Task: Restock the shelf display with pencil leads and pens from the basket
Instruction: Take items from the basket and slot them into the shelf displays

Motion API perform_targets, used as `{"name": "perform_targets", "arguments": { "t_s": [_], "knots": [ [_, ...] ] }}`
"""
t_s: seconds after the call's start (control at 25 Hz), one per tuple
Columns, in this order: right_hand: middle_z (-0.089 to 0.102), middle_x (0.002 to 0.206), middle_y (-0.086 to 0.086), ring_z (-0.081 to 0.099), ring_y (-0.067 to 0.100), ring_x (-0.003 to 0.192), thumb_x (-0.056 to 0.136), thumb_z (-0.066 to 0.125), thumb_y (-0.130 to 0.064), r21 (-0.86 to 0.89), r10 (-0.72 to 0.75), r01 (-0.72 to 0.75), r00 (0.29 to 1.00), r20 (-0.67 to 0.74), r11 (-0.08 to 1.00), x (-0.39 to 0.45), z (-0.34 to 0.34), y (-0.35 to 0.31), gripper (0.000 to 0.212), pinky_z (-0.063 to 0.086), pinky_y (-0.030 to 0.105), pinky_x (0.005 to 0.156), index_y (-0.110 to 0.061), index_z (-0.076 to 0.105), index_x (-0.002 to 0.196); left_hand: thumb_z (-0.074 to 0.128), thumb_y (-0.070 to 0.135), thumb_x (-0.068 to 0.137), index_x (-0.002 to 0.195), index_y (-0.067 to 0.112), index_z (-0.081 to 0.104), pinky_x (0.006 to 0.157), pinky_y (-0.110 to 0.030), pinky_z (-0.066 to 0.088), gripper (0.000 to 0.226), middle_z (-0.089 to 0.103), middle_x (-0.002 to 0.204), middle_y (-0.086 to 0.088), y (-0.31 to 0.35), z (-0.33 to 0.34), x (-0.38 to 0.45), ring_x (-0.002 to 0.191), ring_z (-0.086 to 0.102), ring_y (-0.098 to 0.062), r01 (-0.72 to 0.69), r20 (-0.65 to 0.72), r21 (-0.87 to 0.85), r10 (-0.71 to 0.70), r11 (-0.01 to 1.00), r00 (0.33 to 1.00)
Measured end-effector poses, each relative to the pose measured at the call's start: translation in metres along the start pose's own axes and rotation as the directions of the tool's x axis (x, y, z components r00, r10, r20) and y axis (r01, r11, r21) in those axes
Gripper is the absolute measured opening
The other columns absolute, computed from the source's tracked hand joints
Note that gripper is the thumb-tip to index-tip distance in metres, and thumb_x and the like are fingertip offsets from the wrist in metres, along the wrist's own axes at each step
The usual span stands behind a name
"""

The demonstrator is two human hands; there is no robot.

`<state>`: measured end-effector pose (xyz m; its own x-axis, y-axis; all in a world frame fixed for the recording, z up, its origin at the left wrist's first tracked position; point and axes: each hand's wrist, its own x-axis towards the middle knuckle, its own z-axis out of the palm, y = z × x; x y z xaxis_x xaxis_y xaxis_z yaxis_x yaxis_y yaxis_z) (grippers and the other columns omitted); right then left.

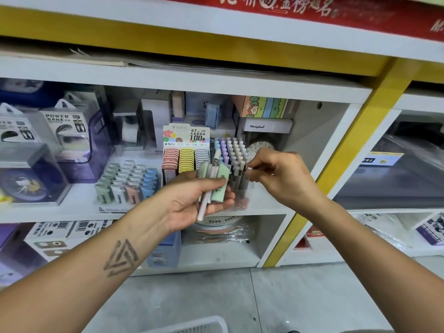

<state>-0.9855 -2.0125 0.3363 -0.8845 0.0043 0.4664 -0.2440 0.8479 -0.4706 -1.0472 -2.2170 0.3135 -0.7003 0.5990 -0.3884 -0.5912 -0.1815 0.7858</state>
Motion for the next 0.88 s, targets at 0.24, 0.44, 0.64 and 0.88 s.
{"name": "perform_targets", "arguments": {
  "t_s": [0.24, 0.44, 0.64, 0.88],
  "knots": [
    [0.074, 0.1, -0.003, 0.057, 0.003, 0.083, 0.096, 0.064, -0.021, -0.199, 0.123, -0.117, 0.992, 0.019, 0.973, 0.004, 0.001, 0.005, 0.02, 0.041, 0.015, 0.074, -0.016, 0.076, 0.112, 0.075, 0.001, 0.075, 0.103, -0.002, 0.071, 0.061, -0.039, 0.06, 0.029, 0.073, 0.094, -0.025, 0.0, -0.001, -0.005, 0.083, 0.073, -0.036, -0.032, 0.015, 0.058, 0.031, 0.998, 0.999],
    [0.075, 0.081, -0.005, 0.062, 0.002, 0.062, 0.091, 0.07, -0.031, 0.315, 0.272, -0.288, 0.958, 0.095, 0.904, 0.012, 0.011, -0.024, 0.016, 0.044, 0.015, 0.052, -0.02, 0.075, 0.103, 0.072, -0.002, 0.077, 0.112, -0.004, 0.064, 0.065, -0.039, 0.061, 0.036, 0.071, 0.098, -0.03, 0.003, -0.001, -0.008, 0.09, 0.072, -0.042, -0.056, 0.03, 0.052, 0.054, 0.997, 0.998],
    [0.071, 0.07, 0.005, 0.059, 0.006, 0.053, 0.085, 0.076, -0.006, 0.545, 0.396, -0.442, 0.895, 0.208, 0.712, 0.019, 0.019, -0.033, 0.008, 0.046, 0.017, 0.05, -0.003, 0.074, 0.092, 0.065, -0.003, 0.085, 0.115, -0.007, 0.062, 0.073, -0.043, 0.061, 0.031, 0.068, 0.104, -0.035, 0.008, -0.005, -0.014, 0.097, 0.069, -0.046, -0.028, 0.086, 0.029, 0.025, 0.999, 0.996],
    [0.073, 0.081, 0.022, 0.069, 0.022, 0.061, 0.086, 0.07, 0.004, 0.673, 0.378, -0.413, 0.902, 0.21, 0.613, 0.026, 0.008, -0.035, 0.01, 0.057, 0.024, 0.058, 0.004, 0.067, 0.096, 0.053, -0.001, 0.096, 0.128, -0.01, 0.052, 0.093, -0.05, 0.051, 0.033, 0.064, 0.118, -0.034, 0.02, -0.019, -0.019, 0.108, 0.064, -0.049, 0.003, 0.088, -0.028, 0.0, 1.0, 0.996]
  ]
}}
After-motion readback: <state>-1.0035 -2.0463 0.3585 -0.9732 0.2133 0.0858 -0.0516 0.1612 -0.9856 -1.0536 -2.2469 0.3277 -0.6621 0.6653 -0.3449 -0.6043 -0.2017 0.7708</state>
